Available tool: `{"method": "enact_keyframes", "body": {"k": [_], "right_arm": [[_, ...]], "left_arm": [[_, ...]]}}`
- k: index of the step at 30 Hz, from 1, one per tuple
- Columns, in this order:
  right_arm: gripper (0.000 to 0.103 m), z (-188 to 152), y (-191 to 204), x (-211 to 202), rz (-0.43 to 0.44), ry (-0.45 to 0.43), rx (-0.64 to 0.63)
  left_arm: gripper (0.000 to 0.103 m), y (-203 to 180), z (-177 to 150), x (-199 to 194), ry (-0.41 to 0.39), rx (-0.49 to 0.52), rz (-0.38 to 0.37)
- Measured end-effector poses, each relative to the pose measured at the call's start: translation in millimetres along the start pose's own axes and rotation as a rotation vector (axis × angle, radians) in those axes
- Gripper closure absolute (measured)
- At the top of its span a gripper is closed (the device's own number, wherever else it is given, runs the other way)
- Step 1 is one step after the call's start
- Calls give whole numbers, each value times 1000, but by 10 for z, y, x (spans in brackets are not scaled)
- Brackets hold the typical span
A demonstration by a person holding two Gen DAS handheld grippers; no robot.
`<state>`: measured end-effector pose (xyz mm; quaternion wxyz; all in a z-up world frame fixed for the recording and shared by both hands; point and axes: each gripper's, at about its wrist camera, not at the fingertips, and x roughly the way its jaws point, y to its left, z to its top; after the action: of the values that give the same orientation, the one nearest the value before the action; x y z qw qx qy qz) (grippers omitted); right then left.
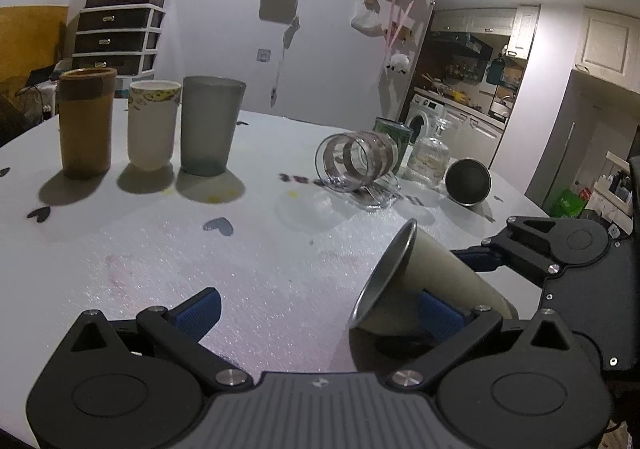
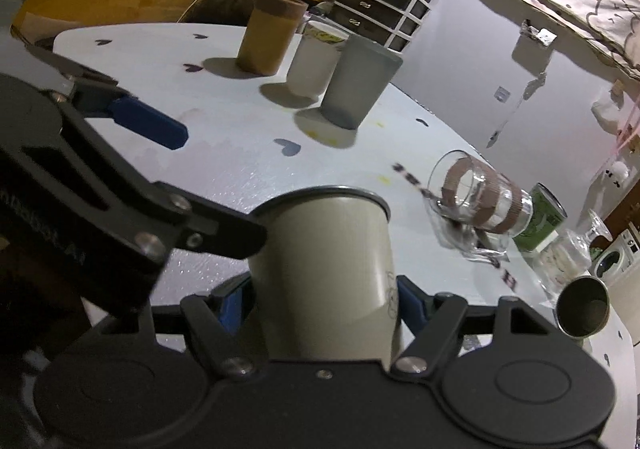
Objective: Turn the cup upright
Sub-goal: 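Lift the beige cup with the right gripper and rotate it toward the left gripper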
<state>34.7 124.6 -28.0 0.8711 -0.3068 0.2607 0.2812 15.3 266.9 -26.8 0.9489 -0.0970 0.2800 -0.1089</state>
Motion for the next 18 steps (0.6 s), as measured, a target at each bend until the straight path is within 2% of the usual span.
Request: {"method": "enact_keyframes", "body": {"k": [5, 12, 18], "right_arm": [[12, -116, -59, -147, 20, -51, 33], [13, -415, -329, -324, 117, -74, 232], [12, -527, -298, -429, 162, -127, 315]], "left_arm": [[0, 48, -27, 72, 31, -23, 14], [0, 129, -75, 139, 58, -48, 56], [0, 122, -33, 171, 64, -41, 62]]}}
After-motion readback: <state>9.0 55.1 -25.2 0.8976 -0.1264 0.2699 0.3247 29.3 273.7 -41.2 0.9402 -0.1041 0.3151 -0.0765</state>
